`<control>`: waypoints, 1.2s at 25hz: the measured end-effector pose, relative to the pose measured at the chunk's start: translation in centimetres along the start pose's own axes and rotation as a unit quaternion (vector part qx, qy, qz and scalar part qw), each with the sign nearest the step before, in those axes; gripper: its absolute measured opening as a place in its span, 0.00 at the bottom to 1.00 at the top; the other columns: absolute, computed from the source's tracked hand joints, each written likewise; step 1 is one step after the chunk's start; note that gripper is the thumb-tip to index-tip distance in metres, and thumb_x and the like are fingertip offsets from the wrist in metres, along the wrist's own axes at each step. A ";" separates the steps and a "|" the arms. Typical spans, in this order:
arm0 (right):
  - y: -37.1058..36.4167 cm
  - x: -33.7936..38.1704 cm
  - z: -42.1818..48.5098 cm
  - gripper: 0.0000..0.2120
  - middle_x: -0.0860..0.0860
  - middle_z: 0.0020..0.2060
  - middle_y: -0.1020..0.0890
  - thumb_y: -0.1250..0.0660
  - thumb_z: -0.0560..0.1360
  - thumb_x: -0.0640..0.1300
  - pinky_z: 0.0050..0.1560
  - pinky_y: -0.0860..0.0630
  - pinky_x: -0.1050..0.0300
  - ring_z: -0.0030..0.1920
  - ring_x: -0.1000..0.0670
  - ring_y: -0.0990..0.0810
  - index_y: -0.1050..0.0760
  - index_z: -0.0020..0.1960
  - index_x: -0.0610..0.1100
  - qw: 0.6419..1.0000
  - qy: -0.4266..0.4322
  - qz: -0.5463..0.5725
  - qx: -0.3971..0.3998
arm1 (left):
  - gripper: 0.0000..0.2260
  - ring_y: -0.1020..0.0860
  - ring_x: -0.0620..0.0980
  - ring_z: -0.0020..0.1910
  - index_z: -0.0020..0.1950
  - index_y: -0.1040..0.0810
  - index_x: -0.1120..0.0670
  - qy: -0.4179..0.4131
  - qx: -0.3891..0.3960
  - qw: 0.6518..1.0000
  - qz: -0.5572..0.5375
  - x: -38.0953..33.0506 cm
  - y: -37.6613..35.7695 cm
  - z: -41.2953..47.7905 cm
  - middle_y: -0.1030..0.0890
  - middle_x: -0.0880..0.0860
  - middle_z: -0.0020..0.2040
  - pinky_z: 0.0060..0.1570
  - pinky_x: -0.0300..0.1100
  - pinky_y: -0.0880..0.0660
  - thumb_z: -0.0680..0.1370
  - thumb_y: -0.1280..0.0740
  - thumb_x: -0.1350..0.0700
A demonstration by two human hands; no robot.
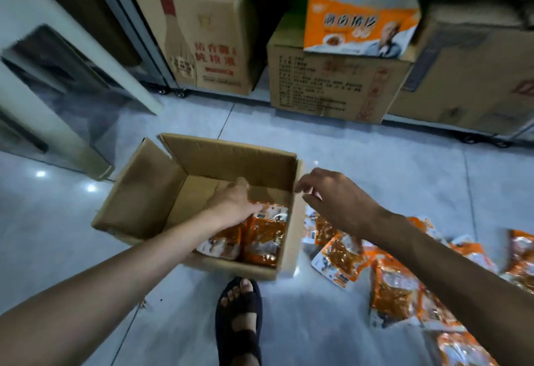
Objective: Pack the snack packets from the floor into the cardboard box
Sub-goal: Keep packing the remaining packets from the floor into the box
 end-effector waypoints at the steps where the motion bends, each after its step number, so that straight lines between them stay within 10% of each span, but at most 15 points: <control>1: 1.2 -0.5 -1.7 0.10 0.47 0.51 0.18 0.37 0.77 0.40 0.54 0.24 0.51 0.51 0.45 0.19 0.20 0.55 0.48 1.000 -0.011 -0.004 0.011 | 0.24 0.23 0.55 0.62 0.69 0.30 0.52 -0.031 -0.008 0.999 -0.001 -2.7 0.9 -1.4 0.21 0.54 0.65 0.61 0.49 0.25 0.76 0.31 0.44; 13: 5.4 -19.3 -31.9 0.11 0.46 0.47 0.17 0.33 0.77 0.44 0.46 0.27 0.59 0.48 0.46 0.18 0.20 0.58 0.43 0.943 -0.316 0.093 0.053 | 0.16 0.21 0.54 0.56 0.60 0.26 0.48 -0.302 0.095 0.920 0.232 -26.8 -9.8 -16.0 0.17 0.50 0.57 0.53 0.48 0.24 0.76 0.32 0.44; 17: -0.7 -25.3 -39.8 0.22 0.44 0.61 0.21 0.29 0.74 0.47 0.50 0.22 0.54 0.53 0.45 0.19 0.28 0.67 0.46 0.912 -0.391 0.046 0.114 | 0.23 0.19 0.57 0.51 0.68 0.33 0.50 -0.317 0.113 0.910 0.243 -29.5 -17.6 -15.7 0.18 0.54 0.55 0.47 0.49 0.22 0.76 0.33 0.44; 21: -8.0 -27.8 -41.0 0.40 0.44 0.72 0.33 0.27 0.70 0.57 0.63 0.26 0.44 0.68 0.41 0.29 0.42 0.75 0.49 0.910 -0.374 -0.024 0.175 | 0.24 0.26 0.48 0.29 0.72 0.38 0.51 -0.276 0.089 0.934 0.210 -29.0 -23.6 -13.3 0.19 0.55 0.46 0.24 0.42 0.29 0.79 0.33 0.51; 27: -15.0 -29.3 -38.5 0.44 0.39 0.76 0.42 0.32 0.74 0.56 0.67 0.28 0.43 0.73 0.40 0.35 0.54 0.78 0.44 0.863 -0.501 0.059 0.025 | 0.27 0.22 0.53 0.43 0.69 0.37 0.55 -0.086 0.051 0.994 0.051 -24.0 -28.8 -6.8 0.22 0.54 0.56 0.32 0.42 0.29 0.77 0.30 0.46; 30: -15.6 -29.7 -38.4 0.38 0.41 0.66 0.27 0.29 0.72 0.55 0.55 0.22 0.47 0.60 0.42 0.23 0.46 0.72 0.44 0.852 -0.514 0.085 -0.053 | 0.30 0.21 0.56 0.49 0.70 0.38 0.53 -0.045 -0.001 0.999 0.009 -22.3 -30.4 -4.6 0.22 0.56 0.60 0.38 0.45 0.28 0.75 0.28 0.45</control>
Point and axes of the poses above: each hand's wrist, its own z-axis towards the middle knuckle, its own y-axis out of the back of the hand, x = y × z, the point moved 6 cm from there along z, towards the middle knuckle
